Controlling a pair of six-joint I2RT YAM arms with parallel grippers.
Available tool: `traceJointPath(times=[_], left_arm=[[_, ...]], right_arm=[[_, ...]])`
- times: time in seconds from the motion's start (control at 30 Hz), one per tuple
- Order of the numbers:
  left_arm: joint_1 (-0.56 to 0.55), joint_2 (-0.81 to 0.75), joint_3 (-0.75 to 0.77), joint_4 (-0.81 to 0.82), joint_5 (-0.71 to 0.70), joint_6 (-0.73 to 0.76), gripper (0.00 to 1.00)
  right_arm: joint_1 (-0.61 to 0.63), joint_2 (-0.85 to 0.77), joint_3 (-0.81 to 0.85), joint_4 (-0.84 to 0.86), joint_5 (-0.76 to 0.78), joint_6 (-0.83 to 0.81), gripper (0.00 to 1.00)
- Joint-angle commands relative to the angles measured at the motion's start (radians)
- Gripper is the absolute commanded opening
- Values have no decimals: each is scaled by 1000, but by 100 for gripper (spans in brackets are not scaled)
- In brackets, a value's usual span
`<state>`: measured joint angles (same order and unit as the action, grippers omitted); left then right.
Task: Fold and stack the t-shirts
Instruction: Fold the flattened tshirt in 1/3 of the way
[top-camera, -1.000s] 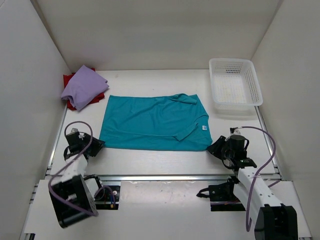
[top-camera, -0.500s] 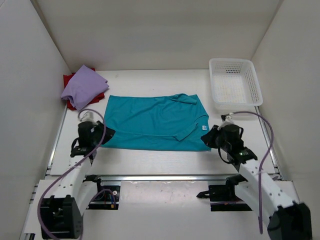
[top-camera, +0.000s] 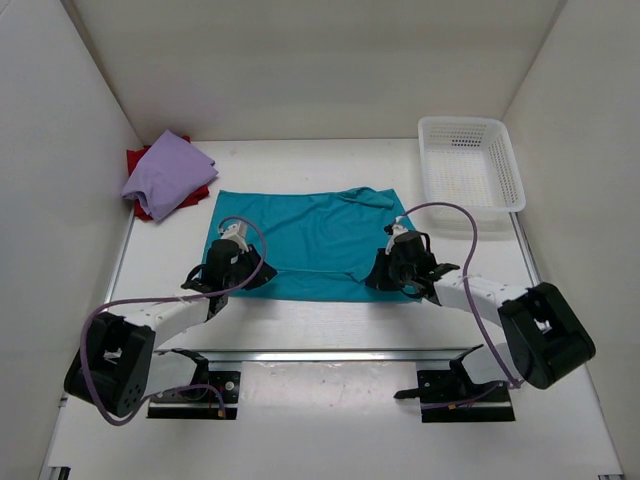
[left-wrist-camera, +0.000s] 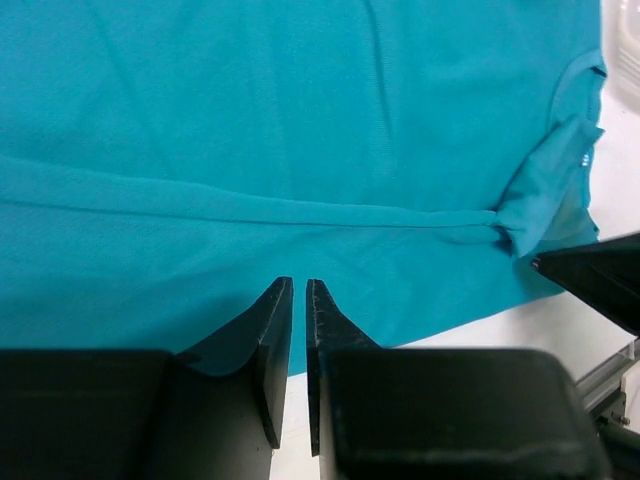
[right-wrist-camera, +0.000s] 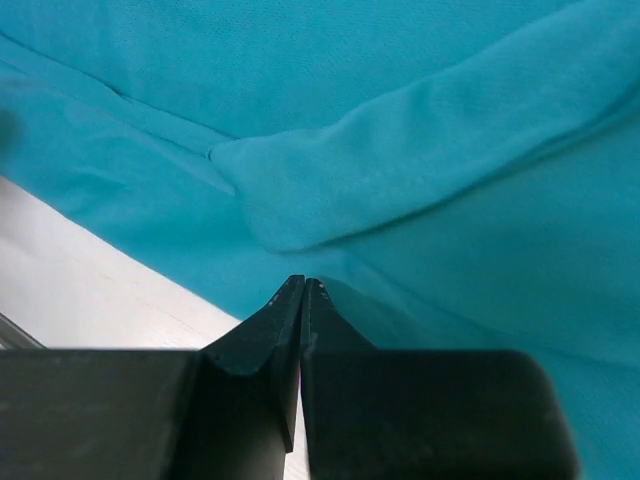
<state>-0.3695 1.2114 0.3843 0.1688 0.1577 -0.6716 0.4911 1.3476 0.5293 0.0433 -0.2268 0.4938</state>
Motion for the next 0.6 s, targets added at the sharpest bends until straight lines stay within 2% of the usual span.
traceJointPath(times=[0.0,0.2,0.3,0.5,0.57], left_arm=[[-5,10,-8,83,14,16,23],[15,7,-53,119,40,1,25],[30,11,-74,124,57,-2,26],[38,1,-36,54,60,13,27],[43,-9,-16,16,43,23,28]], right_arm=[[4,53,55,75,-9,-14,0],[-26,136,107,107,-17,-23,0],[-54,226,179,148,-31,-32,0],[-68,419,484,106,-86,-29,1],[-71,429,497,102,-97,-24,0]])
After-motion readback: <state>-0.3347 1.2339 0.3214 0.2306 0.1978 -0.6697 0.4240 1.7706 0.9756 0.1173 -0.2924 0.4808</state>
